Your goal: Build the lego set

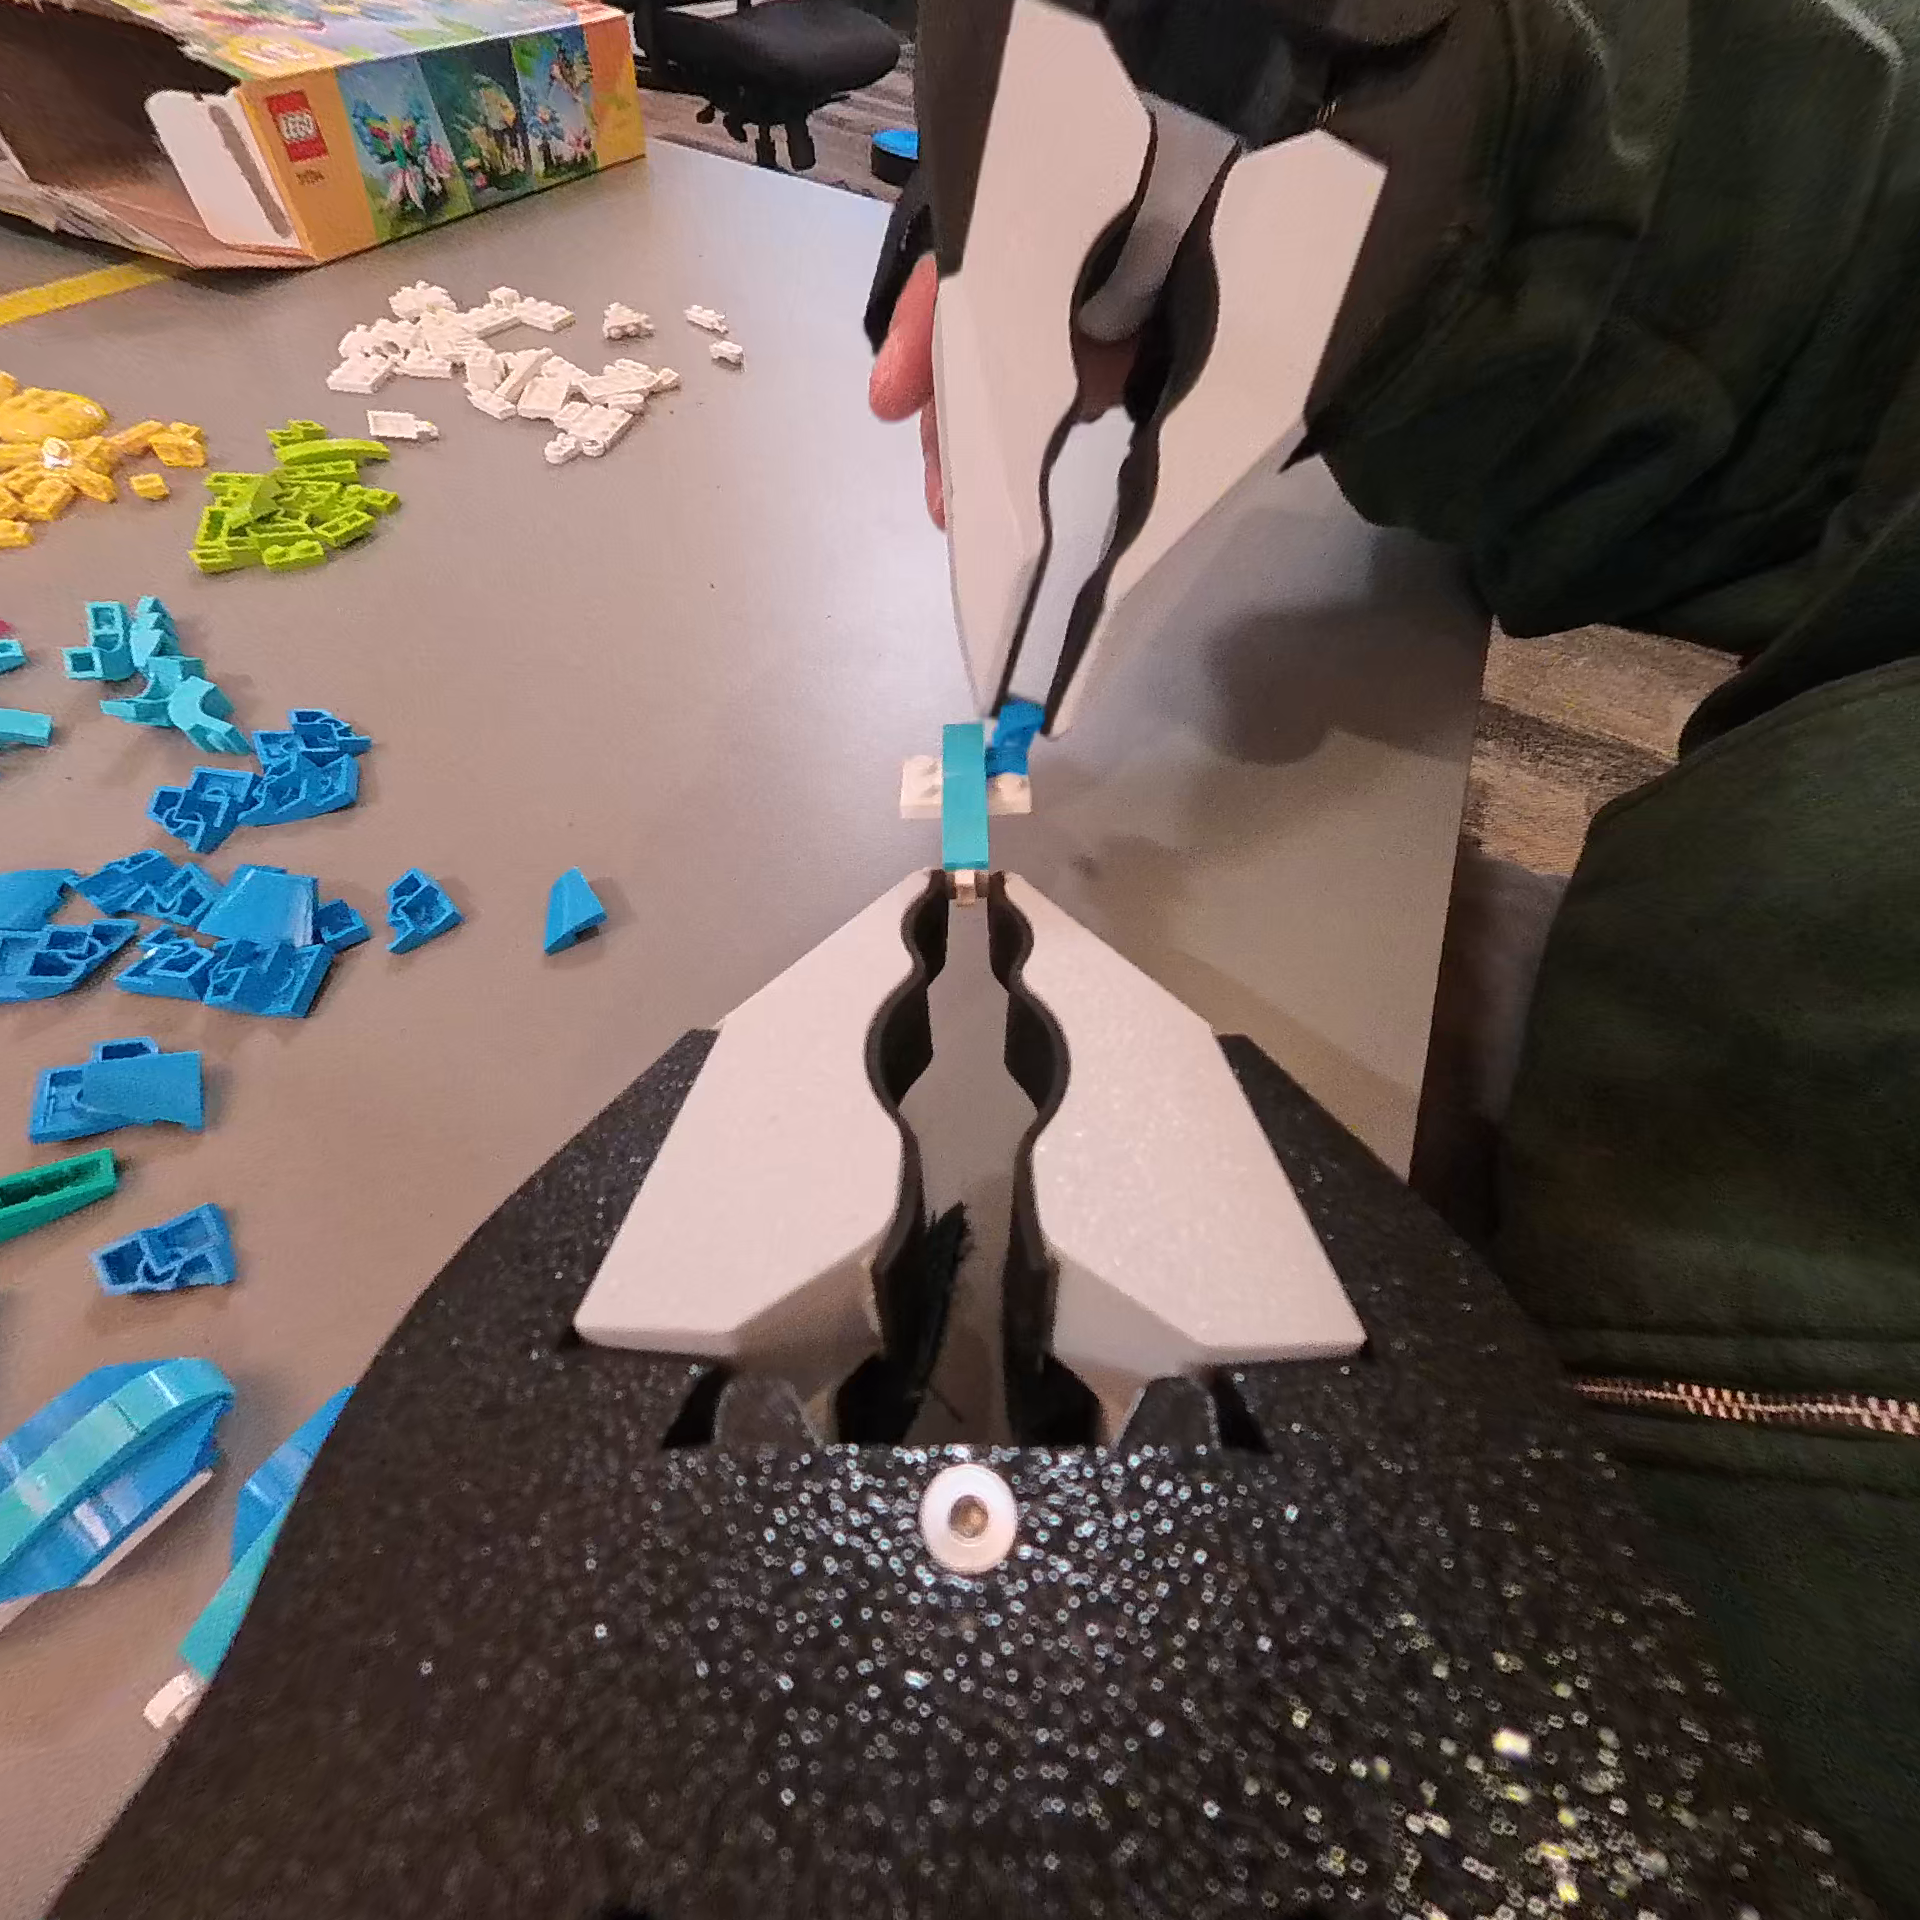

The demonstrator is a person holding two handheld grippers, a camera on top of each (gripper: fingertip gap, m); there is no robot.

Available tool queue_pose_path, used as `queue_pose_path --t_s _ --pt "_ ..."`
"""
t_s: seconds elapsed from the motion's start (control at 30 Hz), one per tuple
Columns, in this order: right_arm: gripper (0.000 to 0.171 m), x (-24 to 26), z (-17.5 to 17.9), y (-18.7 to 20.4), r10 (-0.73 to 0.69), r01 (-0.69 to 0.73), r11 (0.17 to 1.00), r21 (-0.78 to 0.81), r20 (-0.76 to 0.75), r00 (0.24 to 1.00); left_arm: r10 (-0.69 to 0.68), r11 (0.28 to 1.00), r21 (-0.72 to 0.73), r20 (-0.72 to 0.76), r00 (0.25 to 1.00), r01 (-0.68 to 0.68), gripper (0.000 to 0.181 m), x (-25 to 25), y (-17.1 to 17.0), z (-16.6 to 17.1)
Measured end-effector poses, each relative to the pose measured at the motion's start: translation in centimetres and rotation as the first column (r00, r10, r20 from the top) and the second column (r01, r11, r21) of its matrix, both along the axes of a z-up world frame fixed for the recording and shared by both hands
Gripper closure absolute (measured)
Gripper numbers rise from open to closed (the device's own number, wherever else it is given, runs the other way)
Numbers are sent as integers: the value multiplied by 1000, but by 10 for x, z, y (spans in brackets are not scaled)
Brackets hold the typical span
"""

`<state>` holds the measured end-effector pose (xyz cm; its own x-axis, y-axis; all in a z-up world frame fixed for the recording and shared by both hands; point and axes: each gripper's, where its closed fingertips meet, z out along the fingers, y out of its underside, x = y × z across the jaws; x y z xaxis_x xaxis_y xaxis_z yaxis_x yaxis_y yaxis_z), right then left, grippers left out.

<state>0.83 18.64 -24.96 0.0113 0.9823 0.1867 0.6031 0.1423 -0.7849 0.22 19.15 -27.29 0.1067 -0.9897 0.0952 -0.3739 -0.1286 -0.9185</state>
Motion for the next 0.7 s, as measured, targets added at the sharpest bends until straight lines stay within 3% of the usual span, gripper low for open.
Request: queue_pose_path --t_s 0.03,0.7 --pt "165 -2 -2 0 4 -4 1000 -5 4 1000 0 1000 -8 4 1000 0 176 0 0 0" --pt "165 -11 -5 -4 21 -23 996 86 30 999 -15 997 -73 25 1000 17 176 -4 -5 2"
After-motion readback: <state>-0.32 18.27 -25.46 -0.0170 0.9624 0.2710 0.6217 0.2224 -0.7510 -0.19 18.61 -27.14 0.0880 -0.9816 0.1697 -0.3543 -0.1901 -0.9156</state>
